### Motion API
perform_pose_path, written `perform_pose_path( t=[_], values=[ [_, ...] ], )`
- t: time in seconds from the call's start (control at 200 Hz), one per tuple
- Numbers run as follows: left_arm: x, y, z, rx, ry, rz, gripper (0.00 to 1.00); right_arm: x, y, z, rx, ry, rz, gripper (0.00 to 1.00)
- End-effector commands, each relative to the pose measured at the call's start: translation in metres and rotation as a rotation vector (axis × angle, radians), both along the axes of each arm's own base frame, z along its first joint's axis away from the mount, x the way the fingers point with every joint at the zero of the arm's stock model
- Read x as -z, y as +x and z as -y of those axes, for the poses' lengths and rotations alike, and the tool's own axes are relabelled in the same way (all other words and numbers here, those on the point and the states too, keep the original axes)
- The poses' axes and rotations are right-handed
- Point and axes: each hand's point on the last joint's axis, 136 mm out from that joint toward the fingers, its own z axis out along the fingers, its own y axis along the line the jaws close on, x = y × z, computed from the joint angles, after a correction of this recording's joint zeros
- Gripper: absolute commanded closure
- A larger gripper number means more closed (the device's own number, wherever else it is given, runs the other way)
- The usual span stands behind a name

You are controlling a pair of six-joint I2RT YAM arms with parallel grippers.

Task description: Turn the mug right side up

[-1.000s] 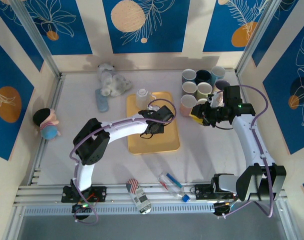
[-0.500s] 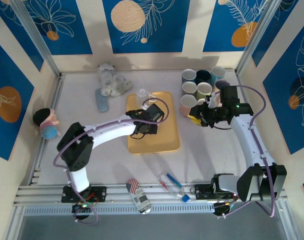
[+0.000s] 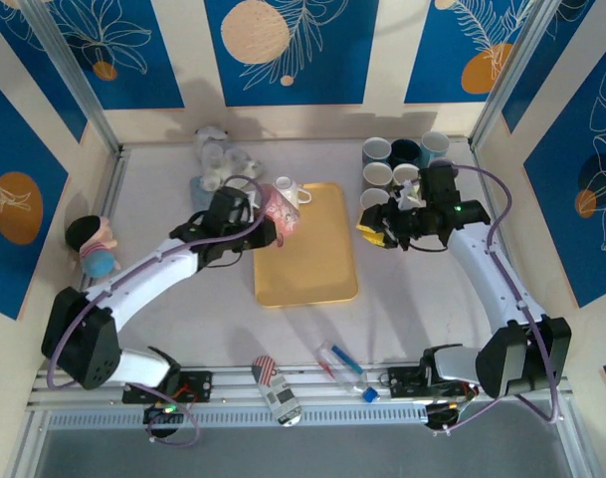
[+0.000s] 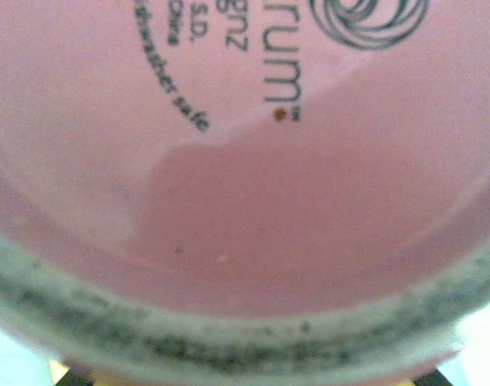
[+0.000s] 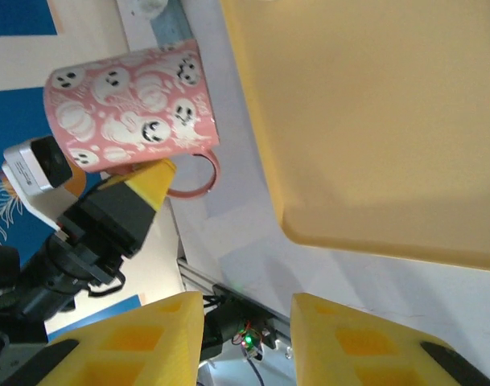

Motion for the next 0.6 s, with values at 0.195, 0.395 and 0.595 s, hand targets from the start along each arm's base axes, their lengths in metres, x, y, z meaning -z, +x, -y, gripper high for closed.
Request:
perform_pose_path(
  t=[0.195, 0.395, 0.595],
  values=[
    [-0.097, 0.006, -0.01, 0.106, -0.45, 0.186, 1.0, -0.018, 0.012, -0.048, -0.056, 0.061, 0.024, 0.65],
    [-0.115, 0.013, -0.026, 0.049, -0.637, 0.199, 1.0, -0.023, 0.017, -0.078, -0.082, 0.14, 0.029, 0.63],
    [-0.128, 0.028, -0.038, -0.004, -0.843, 0.231, 1.0, -0.024, 0.025, -0.104, -0.099, 0.192, 0.029, 0.62]
  ],
)
